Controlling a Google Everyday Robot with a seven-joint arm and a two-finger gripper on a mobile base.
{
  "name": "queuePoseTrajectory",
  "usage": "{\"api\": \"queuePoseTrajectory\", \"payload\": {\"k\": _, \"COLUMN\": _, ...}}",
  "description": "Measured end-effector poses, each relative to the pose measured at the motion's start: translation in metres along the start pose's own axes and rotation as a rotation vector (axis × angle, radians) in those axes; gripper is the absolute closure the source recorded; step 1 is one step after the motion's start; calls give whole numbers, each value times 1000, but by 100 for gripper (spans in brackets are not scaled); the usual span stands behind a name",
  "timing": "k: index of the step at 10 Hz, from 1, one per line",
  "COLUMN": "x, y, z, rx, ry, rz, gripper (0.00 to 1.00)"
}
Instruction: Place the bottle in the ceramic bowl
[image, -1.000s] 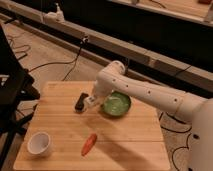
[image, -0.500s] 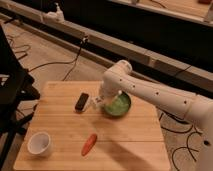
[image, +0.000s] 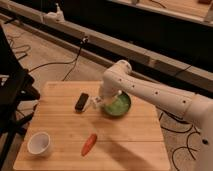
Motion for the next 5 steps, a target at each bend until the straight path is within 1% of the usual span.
{"api": "queuePoseTrajectory", "payload": {"k": 2, "x": 40, "y": 13, "z": 7, "rx": -39, "ry": 42, "rz": 69, "gripper": 68}}
{"api": "queuePoseTrajectory", "payload": {"k": 4, "x": 66, "y": 17, "z": 13, "rx": -73, "ry": 58, "rz": 123, "gripper": 48}}
{"api": "queuePoseTrajectory", "payload": {"k": 5, "x": 75, "y": 17, "z": 16, "rx": -85, "ry": 60, "rz": 138, "gripper": 38}}
